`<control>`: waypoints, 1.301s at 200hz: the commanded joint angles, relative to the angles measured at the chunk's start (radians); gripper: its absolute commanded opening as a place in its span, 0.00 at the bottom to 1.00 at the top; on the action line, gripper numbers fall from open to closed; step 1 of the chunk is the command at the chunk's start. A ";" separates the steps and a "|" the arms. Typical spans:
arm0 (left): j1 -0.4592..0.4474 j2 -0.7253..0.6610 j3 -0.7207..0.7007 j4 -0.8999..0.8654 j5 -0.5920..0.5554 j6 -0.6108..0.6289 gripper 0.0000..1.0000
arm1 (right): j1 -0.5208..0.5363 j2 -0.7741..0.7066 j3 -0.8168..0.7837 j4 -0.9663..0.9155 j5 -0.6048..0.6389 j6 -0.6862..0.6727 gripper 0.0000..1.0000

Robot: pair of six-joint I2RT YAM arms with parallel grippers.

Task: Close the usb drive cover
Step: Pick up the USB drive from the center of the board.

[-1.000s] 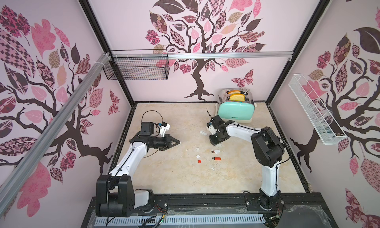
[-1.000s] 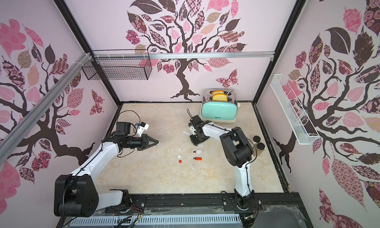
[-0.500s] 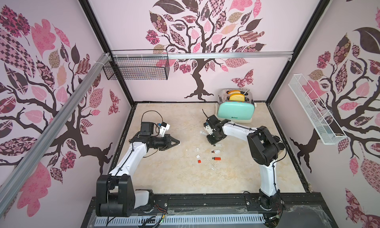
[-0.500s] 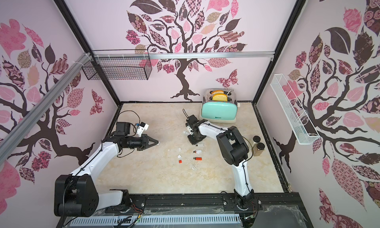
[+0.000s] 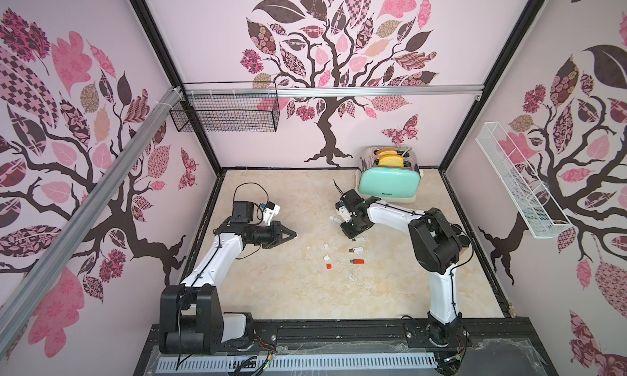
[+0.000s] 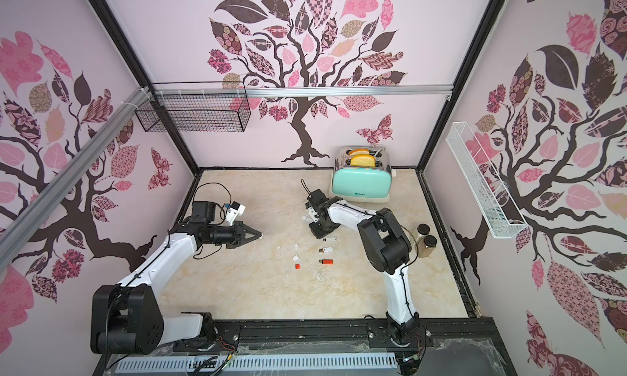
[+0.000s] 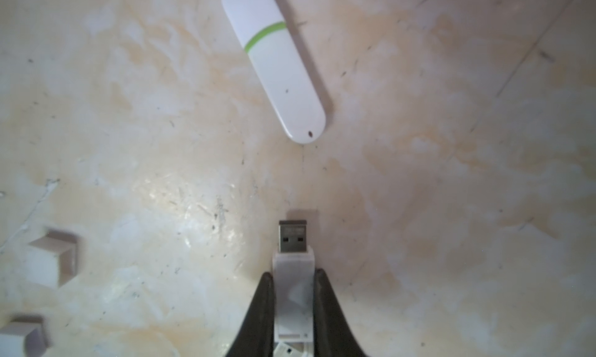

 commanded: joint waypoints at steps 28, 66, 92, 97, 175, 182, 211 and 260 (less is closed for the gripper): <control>-0.001 0.015 0.028 0.002 0.005 0.010 0.00 | 0.035 -0.159 -0.073 0.154 -0.132 -0.038 0.09; -0.002 0.016 0.030 0.001 -0.010 0.008 0.00 | 0.078 -0.201 -0.116 0.236 -0.180 -0.050 0.08; -0.001 0.017 0.028 -0.003 -0.029 0.010 0.00 | 0.106 -0.218 -0.138 0.310 -0.206 -0.038 0.08; -0.001 0.013 0.026 -0.002 -0.033 0.010 0.00 | 0.115 -0.224 -0.144 0.325 -0.211 -0.035 0.07; 0.013 0.006 0.015 0.004 -0.104 0.004 0.00 | 0.222 -0.243 -0.203 0.494 -0.293 -0.104 0.07; 0.014 0.001 0.012 0.011 -0.108 -0.003 0.00 | 0.228 -0.243 -0.200 0.503 -0.294 -0.103 0.07; 0.015 -0.001 0.001 0.030 -0.109 -0.017 0.00 | 0.245 -0.240 -0.203 0.560 -0.319 -0.121 0.07; 0.015 0.002 0.007 0.015 -0.086 -0.013 0.00 | 0.261 -0.197 -0.147 0.548 -0.330 -0.136 0.07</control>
